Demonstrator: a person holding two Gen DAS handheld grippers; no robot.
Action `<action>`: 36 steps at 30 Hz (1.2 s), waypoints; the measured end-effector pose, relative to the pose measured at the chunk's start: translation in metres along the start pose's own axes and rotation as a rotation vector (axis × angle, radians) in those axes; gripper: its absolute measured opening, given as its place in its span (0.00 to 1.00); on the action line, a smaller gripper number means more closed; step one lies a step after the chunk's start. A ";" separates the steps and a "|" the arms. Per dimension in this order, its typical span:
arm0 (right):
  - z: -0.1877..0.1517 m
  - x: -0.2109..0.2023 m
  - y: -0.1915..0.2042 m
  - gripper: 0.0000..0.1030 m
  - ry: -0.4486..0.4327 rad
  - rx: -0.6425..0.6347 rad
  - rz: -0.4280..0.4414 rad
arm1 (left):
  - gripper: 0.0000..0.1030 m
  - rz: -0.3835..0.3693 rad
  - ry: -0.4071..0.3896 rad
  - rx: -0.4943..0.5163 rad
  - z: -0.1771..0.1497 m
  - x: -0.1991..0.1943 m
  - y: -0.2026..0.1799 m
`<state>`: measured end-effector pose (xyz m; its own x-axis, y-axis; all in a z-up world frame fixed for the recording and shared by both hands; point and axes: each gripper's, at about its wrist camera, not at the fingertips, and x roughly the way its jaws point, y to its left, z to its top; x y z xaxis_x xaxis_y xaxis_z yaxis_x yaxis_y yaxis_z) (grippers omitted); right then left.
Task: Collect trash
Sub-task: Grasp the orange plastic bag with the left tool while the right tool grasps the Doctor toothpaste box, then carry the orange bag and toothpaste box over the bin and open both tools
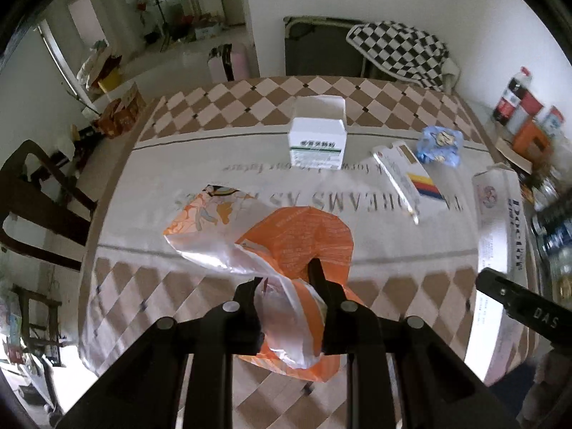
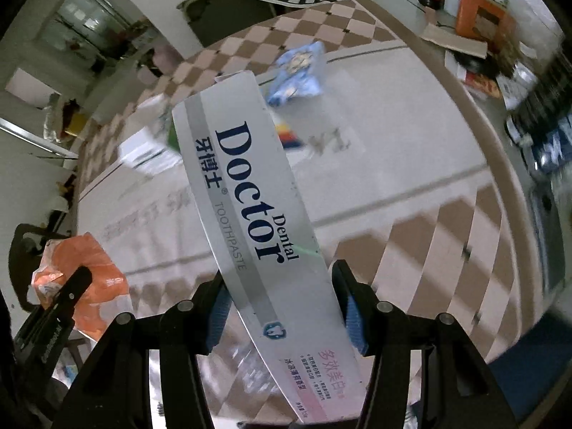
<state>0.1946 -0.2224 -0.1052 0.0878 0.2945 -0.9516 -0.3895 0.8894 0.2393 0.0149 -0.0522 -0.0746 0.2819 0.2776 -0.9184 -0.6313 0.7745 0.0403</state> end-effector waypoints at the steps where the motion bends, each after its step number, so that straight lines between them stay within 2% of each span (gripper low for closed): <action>1: -0.017 -0.006 0.006 0.55 -0.013 0.002 0.004 | 0.17 -0.011 -0.010 0.005 -0.012 -0.010 0.009; 5: -0.080 -0.025 0.026 0.55 -0.046 0.020 0.014 | 0.17 -0.041 -0.038 0.024 -0.066 -0.041 0.045; 8: -0.145 -0.036 0.039 0.55 -0.052 0.044 0.010 | 0.17 -0.056 -0.005 0.028 -0.115 -0.051 0.073; 13: -0.260 -0.028 0.046 0.55 0.038 0.091 0.018 | 0.17 -0.095 0.144 0.011 -0.199 -0.046 0.114; 18: -0.362 0.010 0.037 0.55 0.201 0.107 0.019 | 0.17 -0.121 0.331 -0.005 -0.274 -0.004 0.128; 23: -0.434 0.092 0.013 0.55 0.388 0.126 0.005 | 0.21 -0.131 0.535 -0.077 -0.340 0.094 0.134; 26: -0.464 0.170 -0.004 0.55 0.499 0.156 0.016 | 0.22 -0.118 0.611 -0.094 -0.370 0.166 0.135; 28: -0.475 0.219 -0.012 0.55 0.557 0.164 0.024 | 0.23 -0.107 0.654 -0.091 -0.388 0.218 0.135; 33: -0.494 0.344 -0.028 0.55 0.672 0.172 0.018 | 0.25 -0.139 0.749 -0.138 -0.424 0.321 0.131; 34: -0.497 0.365 -0.029 0.55 0.692 0.169 0.016 | 0.27 -0.141 0.753 -0.142 -0.429 0.333 0.132; 36: -0.500 0.407 -0.031 0.55 0.724 0.157 0.005 | 0.43 -0.140 0.763 -0.144 -0.441 0.350 0.133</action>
<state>-0.2159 -0.3052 -0.5963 -0.5617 0.0424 -0.8263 -0.2475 0.9443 0.2167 -0.2889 -0.1025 -0.5642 -0.1750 -0.3247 -0.9295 -0.7285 0.6778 -0.0996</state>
